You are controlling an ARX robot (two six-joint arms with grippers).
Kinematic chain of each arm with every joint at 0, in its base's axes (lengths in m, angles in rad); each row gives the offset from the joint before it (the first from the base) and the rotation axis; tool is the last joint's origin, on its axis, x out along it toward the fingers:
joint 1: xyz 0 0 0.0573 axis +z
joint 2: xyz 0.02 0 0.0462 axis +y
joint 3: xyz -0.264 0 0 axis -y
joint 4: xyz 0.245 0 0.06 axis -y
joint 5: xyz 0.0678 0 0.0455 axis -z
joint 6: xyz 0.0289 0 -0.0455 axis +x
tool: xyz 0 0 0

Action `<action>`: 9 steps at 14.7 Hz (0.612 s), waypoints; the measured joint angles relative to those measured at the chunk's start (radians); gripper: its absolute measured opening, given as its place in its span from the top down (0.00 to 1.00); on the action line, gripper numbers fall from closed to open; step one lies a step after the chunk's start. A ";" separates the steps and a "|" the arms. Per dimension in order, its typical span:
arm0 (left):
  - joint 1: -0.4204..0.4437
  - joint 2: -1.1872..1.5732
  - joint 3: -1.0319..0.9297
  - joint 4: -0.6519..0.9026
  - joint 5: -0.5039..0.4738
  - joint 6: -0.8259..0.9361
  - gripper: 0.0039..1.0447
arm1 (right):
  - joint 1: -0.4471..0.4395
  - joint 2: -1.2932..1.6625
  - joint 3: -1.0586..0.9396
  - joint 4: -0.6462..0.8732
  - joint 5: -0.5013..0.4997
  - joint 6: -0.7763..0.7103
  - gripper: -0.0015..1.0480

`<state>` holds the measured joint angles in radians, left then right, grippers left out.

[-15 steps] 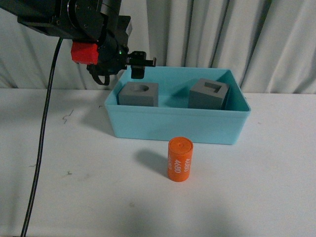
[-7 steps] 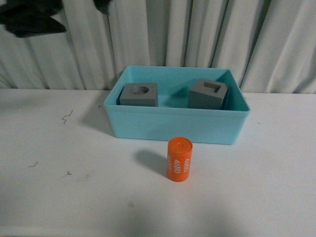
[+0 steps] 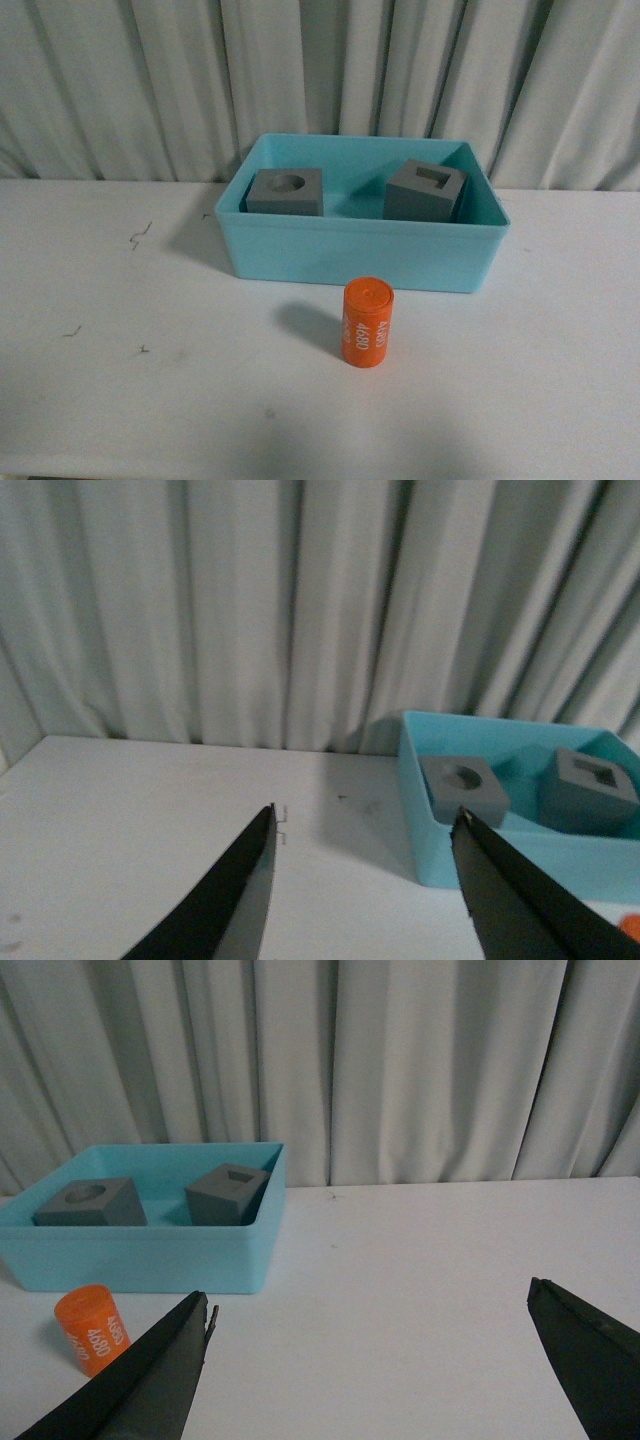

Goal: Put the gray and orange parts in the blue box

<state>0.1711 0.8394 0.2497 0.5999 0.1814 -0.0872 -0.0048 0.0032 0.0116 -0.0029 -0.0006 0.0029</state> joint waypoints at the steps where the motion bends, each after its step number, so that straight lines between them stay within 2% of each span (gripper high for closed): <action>1: -0.022 -0.026 -0.055 0.005 -0.016 0.043 0.61 | 0.000 0.000 0.000 -0.001 0.001 0.000 0.06; 3: -0.056 -0.115 -0.111 -0.018 -0.068 0.067 0.89 | 0.000 0.000 0.000 -0.001 0.000 0.000 0.06; 4: -0.073 -0.159 -0.129 -0.037 -0.080 0.070 0.98 | 0.000 0.000 0.000 -0.001 0.000 0.000 0.06; 5: -0.103 -0.195 -0.149 -0.063 -0.124 0.072 0.99 | 0.000 0.000 0.000 -0.001 0.000 0.000 0.06; 6: -0.169 -0.230 -0.168 -0.085 -0.174 0.072 0.99 | 0.000 0.000 0.000 -0.001 0.001 0.000 0.06; 9: -0.169 -0.340 -0.198 -0.157 -0.183 0.073 0.99 | 0.000 0.000 0.000 -0.001 0.000 0.000 0.06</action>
<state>0.0017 0.4992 0.0517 0.4427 -0.0013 -0.0143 -0.0048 0.0036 0.0116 -0.0040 -0.0002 0.0029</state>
